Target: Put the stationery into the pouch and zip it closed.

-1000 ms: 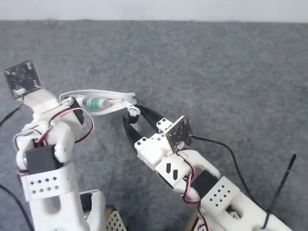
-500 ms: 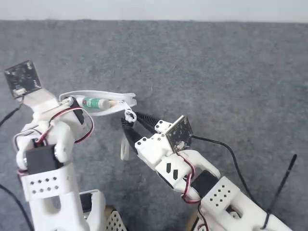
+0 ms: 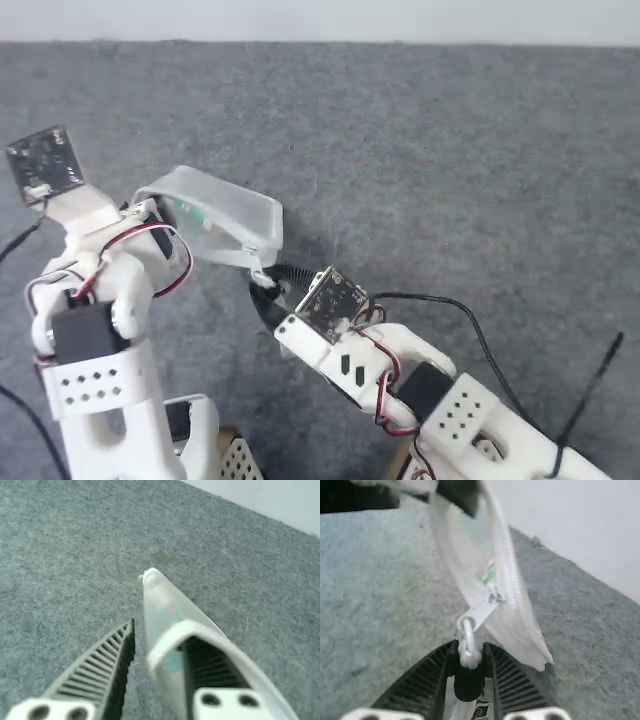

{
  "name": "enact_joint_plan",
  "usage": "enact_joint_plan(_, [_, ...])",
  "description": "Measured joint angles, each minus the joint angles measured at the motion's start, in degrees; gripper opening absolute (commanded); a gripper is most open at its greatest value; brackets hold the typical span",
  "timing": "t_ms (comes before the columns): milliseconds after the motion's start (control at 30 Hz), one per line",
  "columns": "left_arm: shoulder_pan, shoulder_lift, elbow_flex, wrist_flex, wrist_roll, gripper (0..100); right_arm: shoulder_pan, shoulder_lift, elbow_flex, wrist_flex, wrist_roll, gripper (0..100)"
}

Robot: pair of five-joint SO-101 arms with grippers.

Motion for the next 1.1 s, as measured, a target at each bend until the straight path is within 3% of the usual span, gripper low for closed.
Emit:
enact_joint_plan(167, [0.1,-0.1,1.8,0.0,1.7,28,-3.4,-9.1,-1.8,13.6,0.8,0.6])
enact_joint_plan(367, [6.8,-0.1,1.9,0.0,1.7,30,-8.6,-13.0,-5.6,27.3,0.8,0.6])
enact_joint_plan(533, [13.5,-0.1,1.9,0.0,0.0,31,-12.9,-13.0,-5.7,30.2,3.9,0.6])
enact_joint_plan(833, [30.2,-0.1,1.9,5.0,-12.2,31,-15.6,-13.0,-5.7,31.2,4.7,0.6])
enact_joint_plan(1100, [32.3,-0.1,0.6,9.6,-13.7,31,-14.6,-13.1,-5.7,31.2,4.7,0.6])
